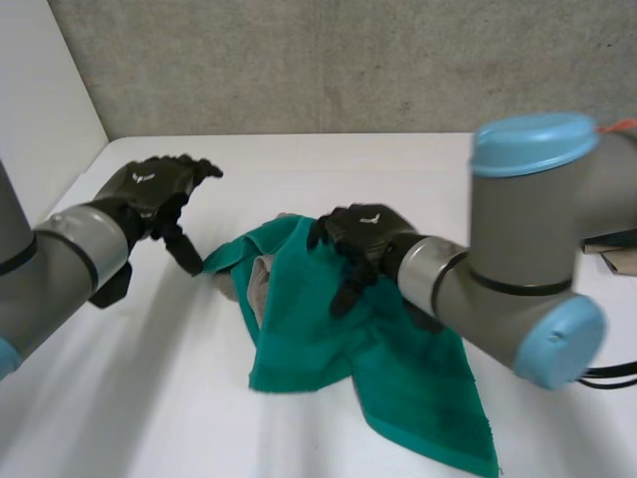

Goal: Fold the laundry.

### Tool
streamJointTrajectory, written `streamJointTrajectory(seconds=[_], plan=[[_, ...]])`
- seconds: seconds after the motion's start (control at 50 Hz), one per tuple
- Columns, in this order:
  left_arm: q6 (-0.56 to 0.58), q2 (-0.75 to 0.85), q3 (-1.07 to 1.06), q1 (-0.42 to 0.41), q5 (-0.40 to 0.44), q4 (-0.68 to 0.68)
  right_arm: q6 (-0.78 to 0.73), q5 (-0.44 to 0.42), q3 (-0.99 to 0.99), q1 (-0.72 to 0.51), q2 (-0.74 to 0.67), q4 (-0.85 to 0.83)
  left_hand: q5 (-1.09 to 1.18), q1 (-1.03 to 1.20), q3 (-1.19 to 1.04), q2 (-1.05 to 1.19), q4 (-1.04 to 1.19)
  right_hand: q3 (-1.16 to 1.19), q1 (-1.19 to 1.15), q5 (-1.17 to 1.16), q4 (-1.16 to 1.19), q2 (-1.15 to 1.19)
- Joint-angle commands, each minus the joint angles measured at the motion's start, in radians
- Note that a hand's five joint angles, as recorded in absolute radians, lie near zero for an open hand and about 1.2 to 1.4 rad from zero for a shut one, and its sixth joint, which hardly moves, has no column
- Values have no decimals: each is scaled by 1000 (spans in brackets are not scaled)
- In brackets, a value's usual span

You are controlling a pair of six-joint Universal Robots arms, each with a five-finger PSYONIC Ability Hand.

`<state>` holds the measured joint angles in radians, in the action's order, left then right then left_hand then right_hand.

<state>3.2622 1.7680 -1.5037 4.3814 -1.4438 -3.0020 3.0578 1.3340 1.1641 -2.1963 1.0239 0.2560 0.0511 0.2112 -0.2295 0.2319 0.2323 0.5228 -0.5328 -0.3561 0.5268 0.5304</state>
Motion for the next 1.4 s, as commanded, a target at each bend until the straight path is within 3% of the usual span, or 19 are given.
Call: streamJointTrajectory(seconds=[0.02,0.08,0.18,0.4,0.48,0.58,0.68,0.8,0.9,1.16,1.4], plan=[[11,-21,-130,58,54,-123,-10,109,-98,-22,-124,-68,8,23,-4,2,2,870,-860,-863,866,863],[7,-19,-136,63,57,-144,-13,139,-98,-22,-82,-141,8,23,-4,2,2,873,-864,-866,870,866],[-2,-18,-119,46,56,-161,-27,143,-43,-8,120,-276,8,23,-4,2,2,873,-864,-866,870,866],[-38,-21,-104,30,56,-160,-36,131,-20,141,387,-232,11,26,-7,5,5,873,-864,-866,870,866],[-45,-28,-110,26,59,-160,-48,102,-8,252,481,-187,11,26,-7,5,5,873,-864,-866,870,866],[-41,-22,-119,-8,82,-164,-44,-13,60,374,547,-169,49,64,-45,43,43,873,-864,-866,870,866],[-35,14,-116,-77,121,-169,-45,-73,164,444,567,-176,152,166,-148,146,145,873,-864,-866,870,866],[16,128,-99,-181,164,-173,-50,-62,270,524,559,-254,243,258,-239,237,237,873,-864,-866,870,866],[106,185,-105,-235,151,-172,-57,-30,321,559,558,-314,234,249,-231,228,228,873,-864,-866,870,866],[228,169,-207,-286,132,-242,-131,-30,361,596,478,-350,223,237,-219,216,216,873,-864,-866,870,866],[356,313,-158,-298,65,-345,-128,-33,404,570,475,-350,322,337,-318,316,316,873,-864,-866,870,866]])
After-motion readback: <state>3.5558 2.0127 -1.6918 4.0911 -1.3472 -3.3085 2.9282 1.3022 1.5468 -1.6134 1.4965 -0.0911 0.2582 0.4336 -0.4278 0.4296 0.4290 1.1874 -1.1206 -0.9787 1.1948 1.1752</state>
